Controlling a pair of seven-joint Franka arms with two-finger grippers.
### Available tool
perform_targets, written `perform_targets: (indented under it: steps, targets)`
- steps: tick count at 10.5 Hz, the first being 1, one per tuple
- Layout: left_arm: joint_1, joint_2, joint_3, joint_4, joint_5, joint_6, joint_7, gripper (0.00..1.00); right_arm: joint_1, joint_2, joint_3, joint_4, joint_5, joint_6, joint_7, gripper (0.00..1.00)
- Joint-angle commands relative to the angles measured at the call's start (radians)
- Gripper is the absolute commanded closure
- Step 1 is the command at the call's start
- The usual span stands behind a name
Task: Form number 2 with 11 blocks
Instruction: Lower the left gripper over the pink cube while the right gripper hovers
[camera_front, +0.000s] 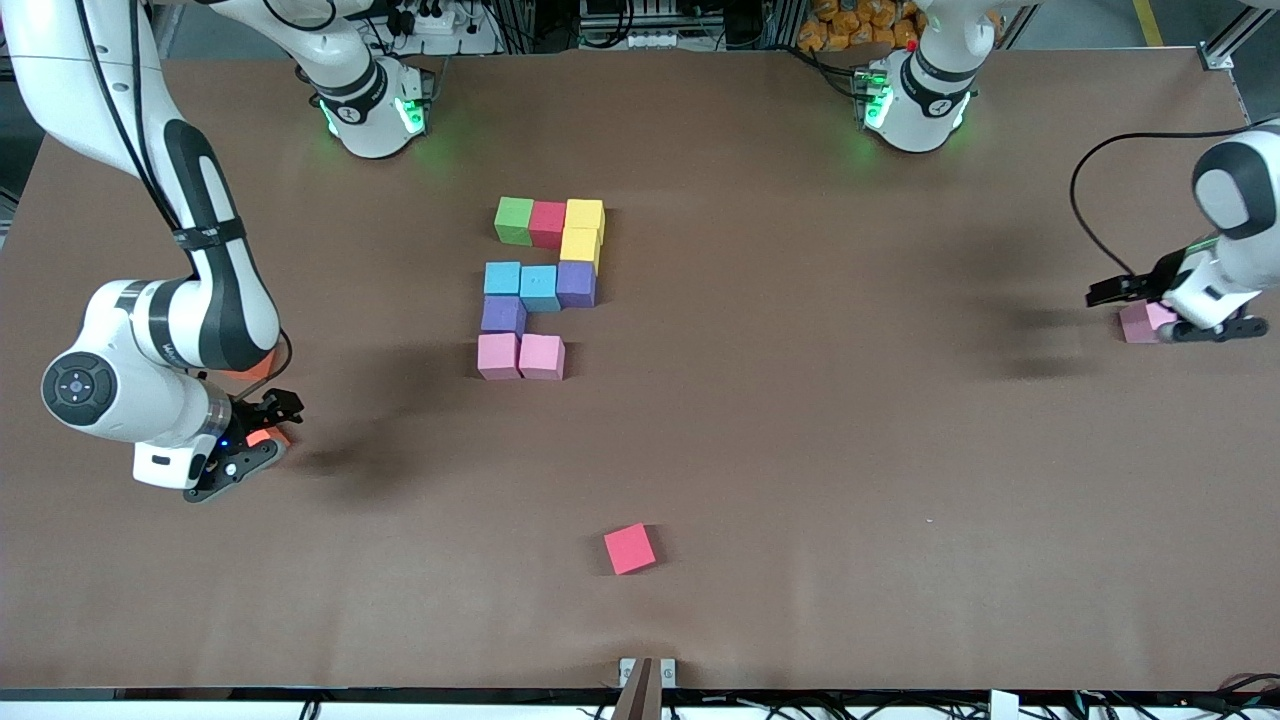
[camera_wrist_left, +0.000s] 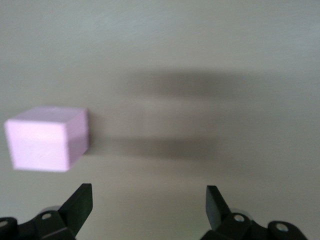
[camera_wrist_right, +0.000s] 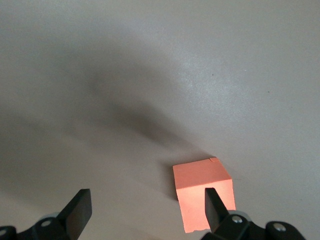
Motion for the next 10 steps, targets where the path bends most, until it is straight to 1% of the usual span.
perform_targets:
  steps: [1,2,4,5,7,10]
  targets:
    - [-0.004,0.026,0.100,0.009,-0.013,0.013,0.069,0.00,0.000,-0.010,0.006,-0.015,-0.007,0.016,-0.008,0.00]
    - [-0.002,0.050,0.129,0.008,-0.013,0.066,0.106,0.00,0.007,-0.002,0.006,-0.013,-0.002,0.028,-0.008,0.00]
    - [-0.001,0.095,0.160,0.008,-0.021,0.149,0.204,0.00,0.013,-0.001,0.007,-0.013,0.001,0.036,-0.007,0.00]
    - [0.010,0.110,0.163,0.008,-0.021,0.165,0.215,0.00,0.012,-0.001,0.007,-0.012,0.001,0.036,-0.007,0.00]
    - [0.031,0.159,0.163,0.023,-0.034,0.246,0.304,0.00,0.012,-0.001,0.006,-0.004,0.001,0.037,-0.007,0.00]
    - [0.034,0.186,0.162,0.055,-0.050,0.251,0.318,0.00,0.010,0.001,0.006,-0.004,0.001,0.065,-0.008,0.00]
